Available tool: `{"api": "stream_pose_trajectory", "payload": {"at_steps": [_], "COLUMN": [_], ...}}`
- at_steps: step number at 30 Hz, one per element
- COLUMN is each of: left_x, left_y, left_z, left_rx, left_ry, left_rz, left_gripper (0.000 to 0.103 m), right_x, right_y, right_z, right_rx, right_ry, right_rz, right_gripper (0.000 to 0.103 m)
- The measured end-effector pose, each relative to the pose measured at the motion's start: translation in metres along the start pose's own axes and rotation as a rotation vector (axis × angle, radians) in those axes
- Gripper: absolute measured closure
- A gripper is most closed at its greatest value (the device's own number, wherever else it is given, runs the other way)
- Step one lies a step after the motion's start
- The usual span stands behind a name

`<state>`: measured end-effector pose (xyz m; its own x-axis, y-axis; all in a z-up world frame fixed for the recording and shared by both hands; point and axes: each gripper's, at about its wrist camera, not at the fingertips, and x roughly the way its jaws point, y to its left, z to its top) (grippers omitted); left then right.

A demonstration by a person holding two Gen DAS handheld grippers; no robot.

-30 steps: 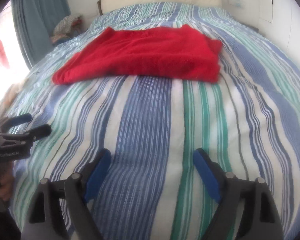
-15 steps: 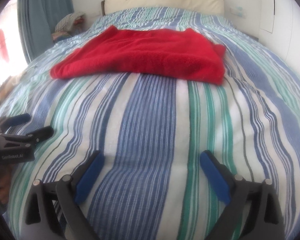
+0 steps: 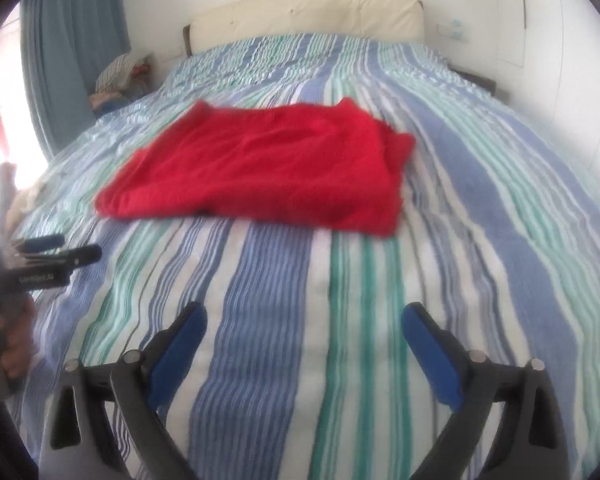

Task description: Fold small clothes

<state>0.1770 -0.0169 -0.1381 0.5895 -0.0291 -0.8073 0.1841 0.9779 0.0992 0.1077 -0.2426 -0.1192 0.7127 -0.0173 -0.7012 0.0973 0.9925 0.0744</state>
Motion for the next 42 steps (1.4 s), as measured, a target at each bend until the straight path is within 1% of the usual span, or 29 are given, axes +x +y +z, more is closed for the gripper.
{"api": "stream_pose_trajectory", "payload": {"at_steps": [1,2,4,5,6,7,8,9,10,13,19,42], "left_x": [0.013,0.024,0.022,0.019,0.019,0.021,0.02,0.02,0.02,0.02,0.02,0.02], "left_y": [0.002,0.006,0.011,0.011,0.01,0.008,0.007,0.006,0.006,0.007,0.007,0.007], "left_z": [-0.003,-0.007,-0.008,-0.008,-0.009,-0.008,-0.009,-0.009,-0.009,-0.008,-0.008,-0.008], "left_rx": [-0.007,-0.02,-0.046,-0.052,-0.048,-0.041,-0.036,-0.033,-0.034,-0.038,-0.036,-0.037], "left_ry": [0.002,0.01,-0.004,-0.004,-0.005,0.0,0.001,-0.002,-0.002,0.0,0.001,0.001], "left_rz": [0.007,-0.019,-0.047,-0.052,-0.046,-0.039,-0.033,-0.029,-0.03,-0.035,-0.033,-0.034], "left_gripper": [0.0,0.0,0.0,0.0,0.0,0.0,0.0,0.0,0.0,0.0,0.0,0.0], "right_x": [0.002,0.007,0.027,0.046,0.067,0.07,0.062,0.058,0.058,0.06,0.06,0.061], "right_y": [-0.005,-0.01,-0.02,-0.024,-0.029,-0.03,-0.031,-0.031,-0.03,-0.023,-0.033,-0.03], "right_z": [0.008,0.013,0.01,0.001,-0.009,-0.014,-0.012,-0.011,-0.012,-0.011,-0.015,-0.014], "right_rx": [-0.004,-0.006,-0.002,0.004,0.016,0.026,0.03,0.042,0.05,0.014,0.051,0.044], "right_ry": [-0.008,-0.009,0.016,0.075,0.148,0.134,0.097,0.096,0.118,0.127,0.121,0.122], "right_rz": [-0.027,-0.053,-0.114,-0.156,-0.16,-0.153,-0.146,-0.152,-0.166,-0.197,-0.155,-0.162], "right_gripper": [0.005,0.003,0.0,0.0,0.0,0.0,0.0,0.0,0.0,0.0,0.0,0.0]}}
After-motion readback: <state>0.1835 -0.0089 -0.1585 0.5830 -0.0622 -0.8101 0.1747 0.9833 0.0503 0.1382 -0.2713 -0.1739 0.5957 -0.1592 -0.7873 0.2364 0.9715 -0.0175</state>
